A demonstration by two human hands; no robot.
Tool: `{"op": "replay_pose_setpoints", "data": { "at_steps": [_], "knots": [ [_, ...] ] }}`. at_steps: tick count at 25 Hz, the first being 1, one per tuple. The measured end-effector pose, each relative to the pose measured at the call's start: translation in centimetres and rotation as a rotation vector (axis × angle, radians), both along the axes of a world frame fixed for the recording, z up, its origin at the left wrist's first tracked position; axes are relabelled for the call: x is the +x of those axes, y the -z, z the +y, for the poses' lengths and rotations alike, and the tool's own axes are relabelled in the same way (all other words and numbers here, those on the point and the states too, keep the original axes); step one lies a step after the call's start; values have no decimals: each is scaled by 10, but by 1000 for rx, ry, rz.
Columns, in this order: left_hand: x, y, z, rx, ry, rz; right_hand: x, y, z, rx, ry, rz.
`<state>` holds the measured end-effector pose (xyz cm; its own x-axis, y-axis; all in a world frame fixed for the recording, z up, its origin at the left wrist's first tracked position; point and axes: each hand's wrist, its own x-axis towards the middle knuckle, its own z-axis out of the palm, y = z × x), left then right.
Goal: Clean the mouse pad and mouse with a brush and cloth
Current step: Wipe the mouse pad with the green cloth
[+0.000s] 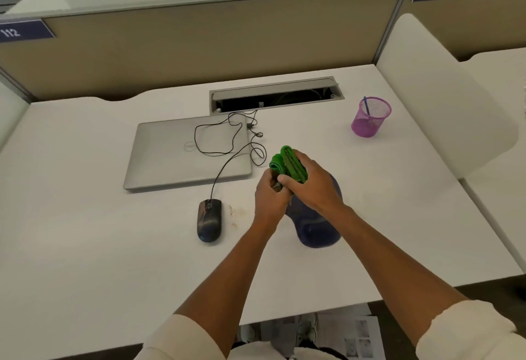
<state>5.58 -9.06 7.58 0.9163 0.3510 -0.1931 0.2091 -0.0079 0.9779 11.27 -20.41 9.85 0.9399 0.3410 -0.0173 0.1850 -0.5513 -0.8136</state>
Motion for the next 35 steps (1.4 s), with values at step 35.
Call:
{"op": "replay_pose_setpoints", "data": {
  "at_steps": [35],
  "knots": [
    [-62, 92, -28, 1005, 230, 280, 5, 78, -63, -687, -323, -212]
  ]
}}
